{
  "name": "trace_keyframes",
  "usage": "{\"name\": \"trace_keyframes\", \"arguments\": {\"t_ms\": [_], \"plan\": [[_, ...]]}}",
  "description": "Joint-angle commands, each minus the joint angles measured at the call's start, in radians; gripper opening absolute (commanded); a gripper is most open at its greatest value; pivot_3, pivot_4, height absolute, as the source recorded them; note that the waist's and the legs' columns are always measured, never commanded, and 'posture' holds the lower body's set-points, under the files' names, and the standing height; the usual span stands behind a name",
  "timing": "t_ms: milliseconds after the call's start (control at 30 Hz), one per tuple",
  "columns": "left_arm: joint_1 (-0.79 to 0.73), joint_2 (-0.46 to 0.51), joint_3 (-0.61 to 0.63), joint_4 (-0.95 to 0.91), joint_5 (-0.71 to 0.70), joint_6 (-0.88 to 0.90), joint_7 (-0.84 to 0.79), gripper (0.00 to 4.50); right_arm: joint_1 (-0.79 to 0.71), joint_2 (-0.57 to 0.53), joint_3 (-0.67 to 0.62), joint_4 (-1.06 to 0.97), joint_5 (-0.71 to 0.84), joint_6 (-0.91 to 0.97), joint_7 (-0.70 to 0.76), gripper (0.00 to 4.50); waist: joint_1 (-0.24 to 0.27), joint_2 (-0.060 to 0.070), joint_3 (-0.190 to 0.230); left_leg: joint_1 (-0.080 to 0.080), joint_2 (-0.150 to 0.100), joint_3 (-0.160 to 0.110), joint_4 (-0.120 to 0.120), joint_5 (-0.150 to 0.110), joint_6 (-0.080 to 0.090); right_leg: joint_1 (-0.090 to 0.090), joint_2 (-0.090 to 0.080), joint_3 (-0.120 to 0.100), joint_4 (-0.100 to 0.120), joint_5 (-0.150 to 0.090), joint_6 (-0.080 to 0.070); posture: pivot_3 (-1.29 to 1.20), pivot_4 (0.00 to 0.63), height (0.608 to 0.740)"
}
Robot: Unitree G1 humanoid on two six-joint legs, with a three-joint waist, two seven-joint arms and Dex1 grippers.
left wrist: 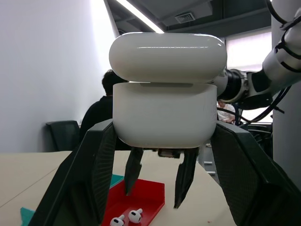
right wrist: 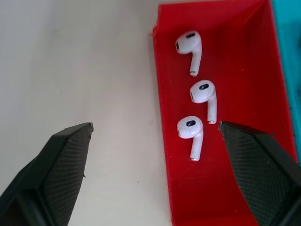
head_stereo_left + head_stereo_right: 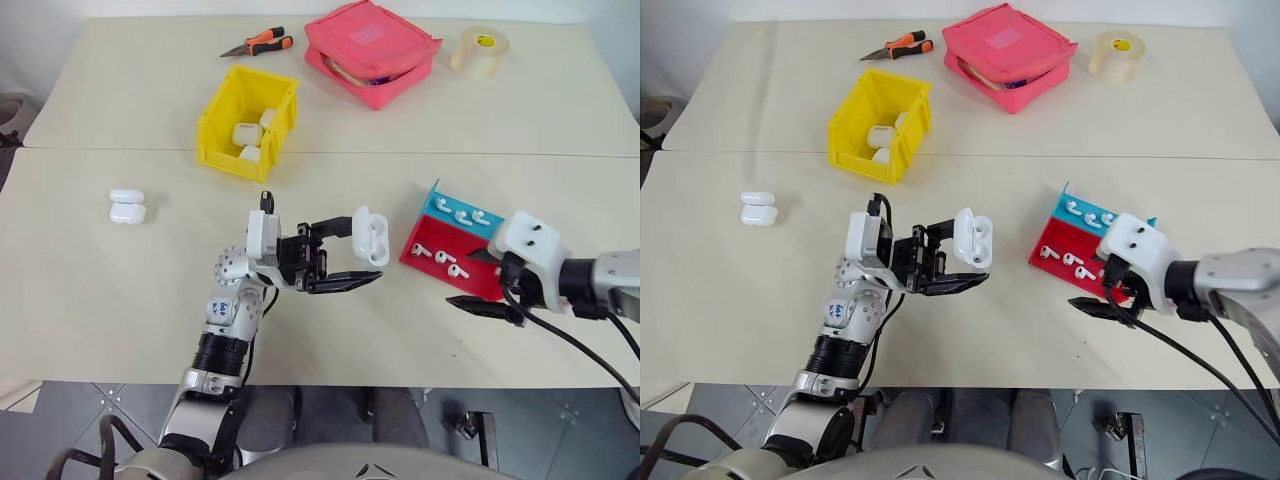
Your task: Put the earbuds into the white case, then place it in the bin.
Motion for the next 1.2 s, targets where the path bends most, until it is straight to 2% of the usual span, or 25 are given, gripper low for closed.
{"name": "trace_keyframes", "arguments": {"t_ms": [33,233,400,933,1033,1133,1200], "plan": [[0.009,-0.005,-0.011,-0.043,-0.001,-0.017,0.012,2.71,-0.100,0.014,0.097,0.032,-0.060,0.043,-0.010,4.50,-0.003,0.000,0.000,0.000,0.000,0.000,0.000,0.000,0.000,0.000,0.000,0.000,0.000,0.000,0.000,0.00,0.150,0.740],[0.015,-0.007,-0.017,-0.038,-0.001,-0.033,0.021,2.71,-0.178,0.012,0.199,0.064,-0.134,0.058,0.014,4.50,-0.002,0.000,0.000,-0.001,0.000,0.000,0.000,0.000,0.000,-0.001,0.000,0.000,0.001,0.000,0.000,0.00,0.150,0.740],[0.029,-0.002,-0.019,-0.045,-0.004,-0.039,0.024,2.71,-0.205,0.021,0.238,0.085,-0.174,0.038,0.044,2.92,-0.003,0.000,0.000,-0.001,0.000,0.001,0.000,0.000,0.000,-0.001,0.000,0.000,0.000,0.000,0.001,0.00,0.150,0.740],[0.033,0.007,-0.020,-0.051,-0.007,-0.036,0.026,2.71,-0.235,0.047,0.284,0.111,-0.256,0.019,0.086,2.92,-0.003,0.000,0.000,-0.001,0.000,0.001,0.001,0.000,0.000,-0.001,0.000,0.000,0.000,0.000,0.001,0.00,0.150,0.740],[0.031,0.007,-0.020,-0.051,-0.007,-0.036,0.028,2.71,-0.235,0.050,0.285,0.115,-0.266,0.016,0.096,2.31,-0.003,0.000,0.000,-0.001,0.000,0.001,0.001,0.000,0.000,-0.001,0.000,0.000,0.001,0.001,0.001,0.00,0.150,0.740],[0.028,0.006,-0.020,-0.052,-0.008,-0.034,0.030,2.71,-0.236,0.054,0.286,0.116,-0.272,0.014,0.106,1.32,-0.003,0.000,0.000,-0.001,0.000,0.001,0.001,0.000,0.000,-0.001,0.000,0.000,0.000,0.001,0.001,0.00,0.150,0.740],[0.026,0.007,-0.019,-0.052,-0.008,-0.034,0.030,2.71,-0.237,0.058,0.285,0.116,-0.275,0.013,0.110,1.32,-0.003,0.000,0.000,-0.001,0.000,0.001,0.001,0.000,0.000,-0.001,0.000,0.000,0.000,0.001,0.001,0.00,0.150,0.740]]}}
